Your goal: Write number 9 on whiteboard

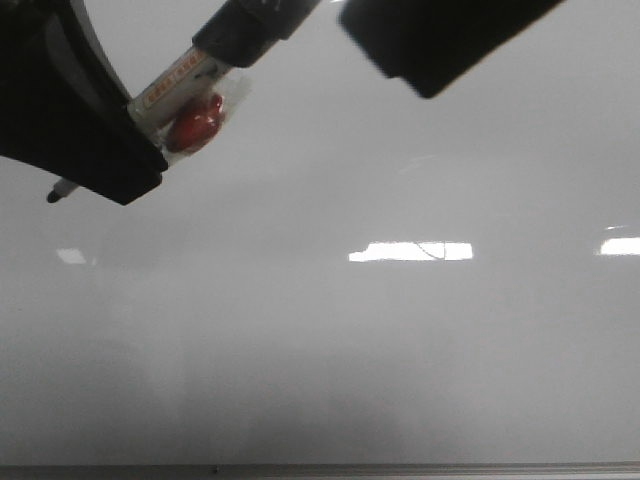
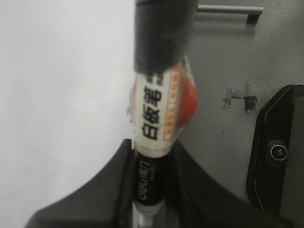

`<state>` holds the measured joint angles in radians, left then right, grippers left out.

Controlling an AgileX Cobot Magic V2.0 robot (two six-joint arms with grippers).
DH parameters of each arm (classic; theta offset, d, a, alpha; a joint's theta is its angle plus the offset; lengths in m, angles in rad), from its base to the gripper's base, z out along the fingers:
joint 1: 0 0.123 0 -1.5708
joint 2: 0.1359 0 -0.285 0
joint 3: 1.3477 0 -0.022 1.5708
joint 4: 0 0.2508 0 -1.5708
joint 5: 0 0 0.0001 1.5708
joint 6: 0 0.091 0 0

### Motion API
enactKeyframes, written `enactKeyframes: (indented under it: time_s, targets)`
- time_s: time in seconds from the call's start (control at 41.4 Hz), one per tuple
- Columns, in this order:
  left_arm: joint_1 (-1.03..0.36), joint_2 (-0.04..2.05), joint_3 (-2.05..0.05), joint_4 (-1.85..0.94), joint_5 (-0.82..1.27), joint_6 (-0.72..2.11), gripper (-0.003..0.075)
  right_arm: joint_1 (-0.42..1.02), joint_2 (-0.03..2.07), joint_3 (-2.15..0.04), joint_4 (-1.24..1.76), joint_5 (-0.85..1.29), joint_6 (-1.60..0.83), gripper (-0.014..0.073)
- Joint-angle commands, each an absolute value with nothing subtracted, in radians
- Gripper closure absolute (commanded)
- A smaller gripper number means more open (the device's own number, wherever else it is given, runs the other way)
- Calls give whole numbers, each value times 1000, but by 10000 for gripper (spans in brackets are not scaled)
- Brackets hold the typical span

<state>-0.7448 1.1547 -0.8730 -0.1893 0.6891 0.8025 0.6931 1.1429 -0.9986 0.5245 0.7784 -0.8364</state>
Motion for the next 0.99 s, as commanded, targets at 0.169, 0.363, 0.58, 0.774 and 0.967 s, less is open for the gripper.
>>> enactKeyframes:
  time_s: [0.169,0.363,0.58,0.774,0.967]
  targets:
    - [-753,1134,-907,-214,642,806,739,754,1310,-1167,569,709,-913,34]
    - [-753,1134,-907,-214,642,806,739,756,1339,-1183,605,699,-950,163]
    - [-753,1134,-907,-214,642,806,739,756,1354,-1183,675,703,-982,441]
    - [-753,1134,-907,-214,640,806,736,756,1354,-1183,676,723,-982,662]
    - [-753,1128,-907,-214,640,790,478,741,1351,-1183,675,725,-982,664]
